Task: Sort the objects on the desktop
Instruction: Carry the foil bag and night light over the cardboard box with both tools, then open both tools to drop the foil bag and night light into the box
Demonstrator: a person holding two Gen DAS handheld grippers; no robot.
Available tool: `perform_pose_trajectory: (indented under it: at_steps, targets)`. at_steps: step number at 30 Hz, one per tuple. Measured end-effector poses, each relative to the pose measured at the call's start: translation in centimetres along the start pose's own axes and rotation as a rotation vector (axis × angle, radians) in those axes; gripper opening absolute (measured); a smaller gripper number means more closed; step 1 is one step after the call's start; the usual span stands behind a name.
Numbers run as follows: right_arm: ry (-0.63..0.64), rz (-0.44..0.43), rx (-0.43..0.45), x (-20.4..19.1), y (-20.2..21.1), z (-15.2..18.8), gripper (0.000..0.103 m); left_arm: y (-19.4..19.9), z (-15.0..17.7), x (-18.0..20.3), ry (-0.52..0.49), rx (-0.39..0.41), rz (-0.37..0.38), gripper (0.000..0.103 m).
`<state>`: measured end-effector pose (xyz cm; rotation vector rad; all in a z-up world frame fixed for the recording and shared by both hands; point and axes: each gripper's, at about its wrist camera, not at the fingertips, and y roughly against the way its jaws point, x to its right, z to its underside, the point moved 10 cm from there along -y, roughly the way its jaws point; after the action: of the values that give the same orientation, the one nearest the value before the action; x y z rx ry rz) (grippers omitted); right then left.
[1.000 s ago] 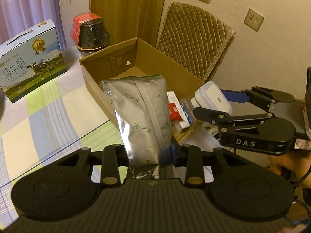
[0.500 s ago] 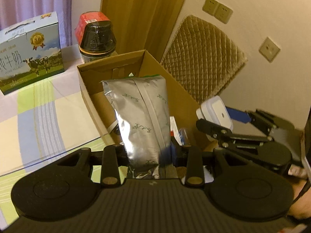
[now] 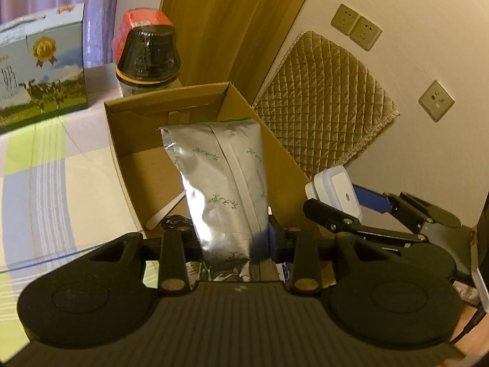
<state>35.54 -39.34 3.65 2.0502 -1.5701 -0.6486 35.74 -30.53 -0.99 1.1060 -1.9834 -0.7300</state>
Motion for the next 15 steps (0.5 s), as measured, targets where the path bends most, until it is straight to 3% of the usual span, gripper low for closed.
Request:
perform_pose_trajectory:
  at_steps: [3, 15]
  targets:
    - [-0.009, 0.001, -0.007, 0.2, -0.6, 0.3, 0.063, -0.3, -0.1, -0.9, 0.042, 0.016, -0.007, 0.031]
    - [-0.003, -0.017, -0.027, -0.9, -1.9, 0.9, 0.063, 2.6, 1.9, -4.1, 0.038, 0.055, -0.049, 0.034]
